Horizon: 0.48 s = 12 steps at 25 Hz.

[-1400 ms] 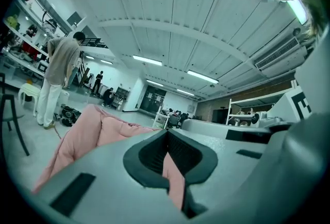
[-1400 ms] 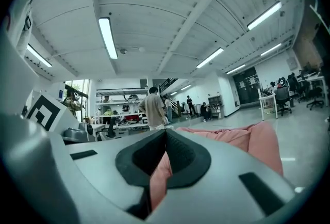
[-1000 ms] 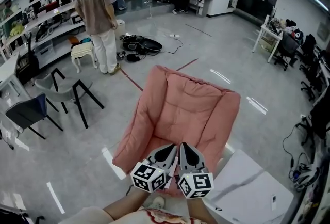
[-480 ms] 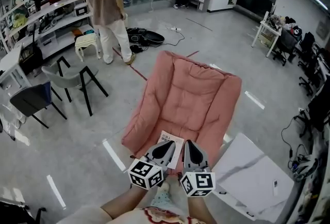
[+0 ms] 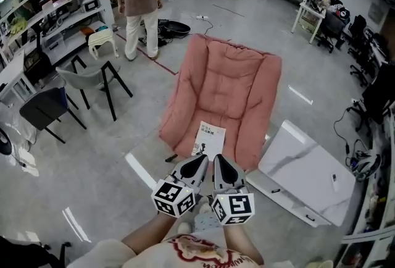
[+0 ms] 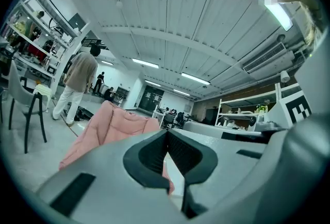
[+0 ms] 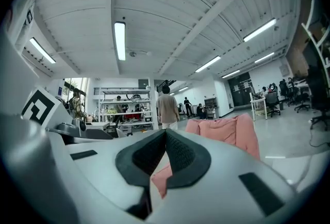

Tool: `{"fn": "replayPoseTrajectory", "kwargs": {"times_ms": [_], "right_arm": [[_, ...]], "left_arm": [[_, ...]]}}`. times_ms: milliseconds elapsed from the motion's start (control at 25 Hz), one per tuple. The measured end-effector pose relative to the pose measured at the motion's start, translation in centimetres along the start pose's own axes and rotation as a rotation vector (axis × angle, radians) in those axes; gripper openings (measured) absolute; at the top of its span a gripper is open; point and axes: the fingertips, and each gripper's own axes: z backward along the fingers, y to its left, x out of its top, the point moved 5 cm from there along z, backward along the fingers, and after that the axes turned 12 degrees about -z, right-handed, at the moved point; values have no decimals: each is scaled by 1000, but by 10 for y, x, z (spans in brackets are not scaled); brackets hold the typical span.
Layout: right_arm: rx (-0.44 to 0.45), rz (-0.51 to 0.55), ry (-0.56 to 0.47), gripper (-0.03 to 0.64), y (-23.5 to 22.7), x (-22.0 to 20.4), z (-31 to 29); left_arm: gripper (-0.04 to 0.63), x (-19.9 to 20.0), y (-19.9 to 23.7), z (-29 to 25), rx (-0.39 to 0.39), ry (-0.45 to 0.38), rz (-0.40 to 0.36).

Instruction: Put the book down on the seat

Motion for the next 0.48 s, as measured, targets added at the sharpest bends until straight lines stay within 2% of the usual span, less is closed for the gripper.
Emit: {"fn": "replayPoseTrajectory", "kwargs": {"times_ms": [160, 360, 480], "right_arm": [[10, 50, -1, 2, 14, 12, 12], [0, 49, -31, 2, 28, 20, 29], [-18, 47, -37, 2, 34, 13, 43]], "left_arm": [[3, 12, -11, 11, 2, -22, -7], [3, 24, -23, 24, -23, -48, -20], [3, 18, -31, 34, -45, -47, -9]]}}
